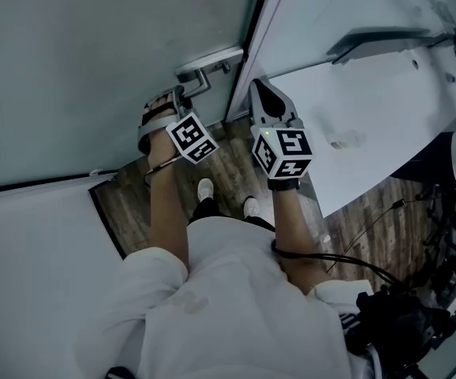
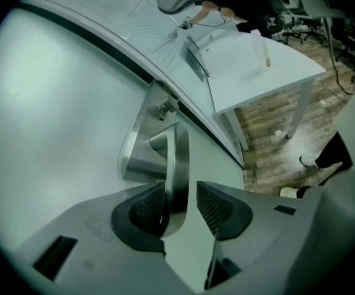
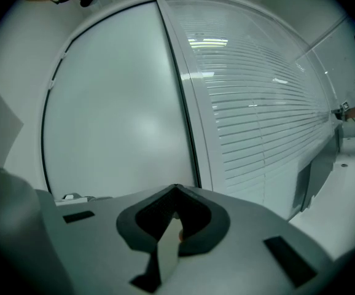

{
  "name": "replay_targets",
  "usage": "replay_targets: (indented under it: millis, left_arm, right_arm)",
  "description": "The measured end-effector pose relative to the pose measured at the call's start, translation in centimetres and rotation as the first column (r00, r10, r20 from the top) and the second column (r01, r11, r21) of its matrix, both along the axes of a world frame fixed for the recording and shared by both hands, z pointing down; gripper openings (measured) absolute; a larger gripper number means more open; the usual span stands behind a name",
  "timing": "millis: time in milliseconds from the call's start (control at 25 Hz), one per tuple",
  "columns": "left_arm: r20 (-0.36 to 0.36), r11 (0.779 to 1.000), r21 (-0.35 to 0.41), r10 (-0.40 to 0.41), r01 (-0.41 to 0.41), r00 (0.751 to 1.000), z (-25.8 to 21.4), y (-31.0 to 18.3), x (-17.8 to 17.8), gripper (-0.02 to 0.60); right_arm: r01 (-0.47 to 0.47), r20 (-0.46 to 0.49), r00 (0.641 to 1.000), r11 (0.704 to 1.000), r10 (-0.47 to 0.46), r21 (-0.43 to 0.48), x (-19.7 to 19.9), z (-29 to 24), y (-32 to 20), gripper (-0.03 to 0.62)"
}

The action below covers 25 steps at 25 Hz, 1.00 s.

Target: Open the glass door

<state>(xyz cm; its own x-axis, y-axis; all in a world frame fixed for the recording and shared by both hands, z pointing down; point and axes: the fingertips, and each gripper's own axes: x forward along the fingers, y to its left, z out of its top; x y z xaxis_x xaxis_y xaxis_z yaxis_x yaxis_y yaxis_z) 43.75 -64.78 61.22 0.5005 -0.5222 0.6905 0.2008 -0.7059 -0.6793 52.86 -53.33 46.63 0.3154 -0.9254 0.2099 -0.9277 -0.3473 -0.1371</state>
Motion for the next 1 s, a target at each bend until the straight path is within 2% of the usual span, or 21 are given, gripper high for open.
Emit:
replay_targets:
  millis: [120,200,320,440,600,800,1000]
  left_arm:
    - [0.054,0.997,0.074,0.011,-0.015,0.998,0.4,-0.4,0.4,0.158]
    - [0.055,0.997,0.072,0.024,-0.028,0.998,0.9,-0.5,0.7,0.158]
    - [-0.014,0.999,0.038,0.037,-0.037,0.999,1.4,-0.7,1.4,0.150]
    - [-0.055,0.997,0.063,0.050,-0.046,0.997,1.3,-0.7,1.4,0.150]
    - [-0.204,0.998,-0.011,0.052,-0.056,0.978,0.6,-0.4,1.8,0.150]
    - [-0.215,0.998,0.014,0.059,-0.057,0.975,0.7,-0.5,1.7,0.142]
    - [-0.304,0.999,-0.025,0.033,-0.043,0.952,0.2,-0.5,2.0,0.107]
  right_arm:
    - [0.003,0.011,1.000,1.000,-0.003,0.000,0.2,0.2,-0.1,0.002]
    - [0.007,0.017,1.000,1.000,-0.007,0.000,0.2,0.5,-0.2,0.002]
    - [0.016,0.021,1.000,1.000,-0.016,0.003,0.2,0.7,-0.2,0.002]
    - [0.019,0.027,0.999,1.000,-0.019,0.003,0.3,0.8,-0.1,0.002]
    - [0.016,0.039,0.999,1.000,-0.016,0.003,0.6,0.9,-0.1,0.002]
    - [0.024,0.048,0.999,1.000,-0.024,0.002,0.3,1.3,-0.1,0.002]
    - [0.031,0.052,0.998,0.999,-0.032,0.007,-0.1,1.2,0.3,0.002]
